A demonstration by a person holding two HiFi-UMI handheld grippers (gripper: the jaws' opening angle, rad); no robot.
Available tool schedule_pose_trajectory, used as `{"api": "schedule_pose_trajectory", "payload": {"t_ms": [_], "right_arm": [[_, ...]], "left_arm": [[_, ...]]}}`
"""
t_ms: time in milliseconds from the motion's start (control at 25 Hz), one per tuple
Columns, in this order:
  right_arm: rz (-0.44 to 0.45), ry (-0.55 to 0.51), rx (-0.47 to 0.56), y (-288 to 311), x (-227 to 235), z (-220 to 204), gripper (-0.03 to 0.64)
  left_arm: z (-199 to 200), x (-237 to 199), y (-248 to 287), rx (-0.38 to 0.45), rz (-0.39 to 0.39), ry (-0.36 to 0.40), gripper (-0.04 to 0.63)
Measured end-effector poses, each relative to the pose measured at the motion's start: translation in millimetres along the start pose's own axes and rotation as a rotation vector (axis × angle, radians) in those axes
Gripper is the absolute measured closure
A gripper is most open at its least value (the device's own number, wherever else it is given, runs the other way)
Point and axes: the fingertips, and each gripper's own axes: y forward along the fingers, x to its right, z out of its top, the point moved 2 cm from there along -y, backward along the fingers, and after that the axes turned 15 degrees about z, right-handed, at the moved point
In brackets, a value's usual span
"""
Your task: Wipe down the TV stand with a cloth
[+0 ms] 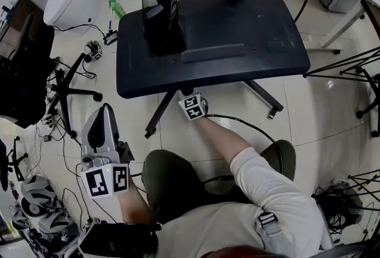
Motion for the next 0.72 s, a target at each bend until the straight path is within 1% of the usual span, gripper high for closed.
{"api": "schedule_pose_trajectory", "payload": {"t_ms": [40,160,200,240,280,320,360,400,440,520,560,600,640,680,720], "right_arm": [[0.059,0.000,-0.018,6,-25,-14,0.555],[0.316,-0.124,-0.120,17,-146,-59,0.555],[0.385,-0.137,-0.143,16,-182,-73,0.555],[0.433,-0.130,-0.157,15,-209,-88,0.555],[0.459,-0.115,-0.165,15,-225,-103,0.555],[0.467,-0.099,-0.159,14,-231,-111,0.555],[0.457,-0.090,-0.134,9,-230,-105,0.555],[0.431,-0.091,-0.087,-1,-222,-83,0.555],[0.391,-0.098,-0.019,-16,-209,-48,0.555],[0.288,-0.125,0.158,-64,-172,38,0.556],[0.239,-0.129,0.250,-101,-153,83,0.555],[0.197,-0.112,0.334,-145,-137,128,0.555],[0.159,-0.080,0.395,-193,-127,165,0.556],[0.118,-0.054,0.416,-240,-118,192,0.555],[0.073,-0.047,0.402,-284,-111,206,0.555]], "left_arm": [[2,1,0,0.006,-0.002,0.001,0.595],[5,7,2,0.019,-0.009,0.005,0.595],[4,8,3,0.017,-0.011,0.004,0.595],[3,9,3,0.014,-0.012,0.003,0.595],[1,10,4,0.012,-0.012,0.002,0.595],[1,10,4,0.014,-0.010,0.001,0.595],[0,10,4,0.017,-0.007,0.001,0.595],[0,9,3,0.020,-0.002,0.001,0.595],[0,8,2,0.022,0.002,-0.001,0.595],[-1,9,2,0.020,-0.001,-0.009,0.595],[0,12,2,0.019,-0.007,-0.013,0.595],[0,16,2,0.020,-0.015,-0.019,0.595],[1,21,3,0.025,-0.024,-0.024,0.595],[3,25,5,0.031,-0.032,-0.030,0.595],[4,29,7,0.036,-0.039,-0.036,0.595]]}}
